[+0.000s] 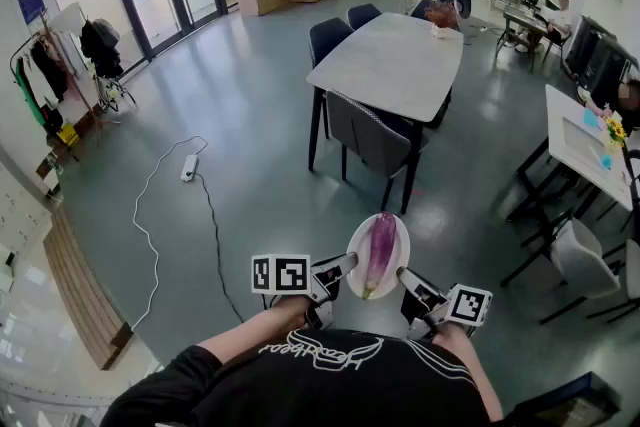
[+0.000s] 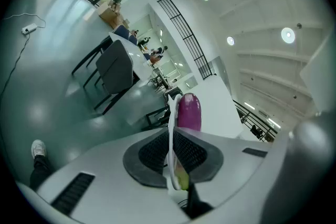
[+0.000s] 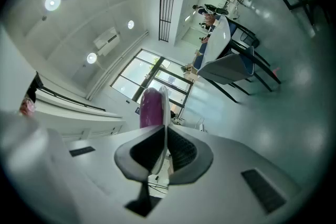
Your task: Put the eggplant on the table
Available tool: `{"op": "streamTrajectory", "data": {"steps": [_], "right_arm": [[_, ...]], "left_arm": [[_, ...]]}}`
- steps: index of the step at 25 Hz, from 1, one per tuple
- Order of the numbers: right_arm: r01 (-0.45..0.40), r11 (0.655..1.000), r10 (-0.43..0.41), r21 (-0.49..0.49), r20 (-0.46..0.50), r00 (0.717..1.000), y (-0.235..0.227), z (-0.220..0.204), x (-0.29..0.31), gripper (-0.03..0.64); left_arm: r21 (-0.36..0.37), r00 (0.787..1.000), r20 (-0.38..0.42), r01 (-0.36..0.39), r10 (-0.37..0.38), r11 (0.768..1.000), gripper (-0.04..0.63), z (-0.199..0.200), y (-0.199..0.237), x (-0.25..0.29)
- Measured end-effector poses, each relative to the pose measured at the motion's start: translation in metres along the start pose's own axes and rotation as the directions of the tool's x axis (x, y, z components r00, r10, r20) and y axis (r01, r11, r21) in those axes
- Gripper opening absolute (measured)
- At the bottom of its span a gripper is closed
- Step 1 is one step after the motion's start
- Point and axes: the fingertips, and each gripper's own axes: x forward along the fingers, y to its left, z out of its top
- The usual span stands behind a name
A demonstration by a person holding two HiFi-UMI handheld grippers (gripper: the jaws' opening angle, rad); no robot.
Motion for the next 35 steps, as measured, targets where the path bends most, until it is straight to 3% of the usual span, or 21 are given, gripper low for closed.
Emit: {"op": "streamTrajectory", "data": {"steps": [28, 35], "right_arm": [[-0.02, 0.999, 0.021, -0.032, 0.002, 1.0, 0.008, -0.005, -0.017, 0.02], [-0.028, 1.0, 0.028, 0.009, 0.012, 1.0, 0.004, -0.003, -0.018, 0.02]], "left_arm": [[0.001, 1.0, 0.001, -0.01, 0.01, 1.0, 0.029, -0.015, -0.012, -0.001], [-0.02, 1.0, 0.003, -0.014, 0.014, 1.0, 0.029, -0.018, -0.009, 0.003]]}}
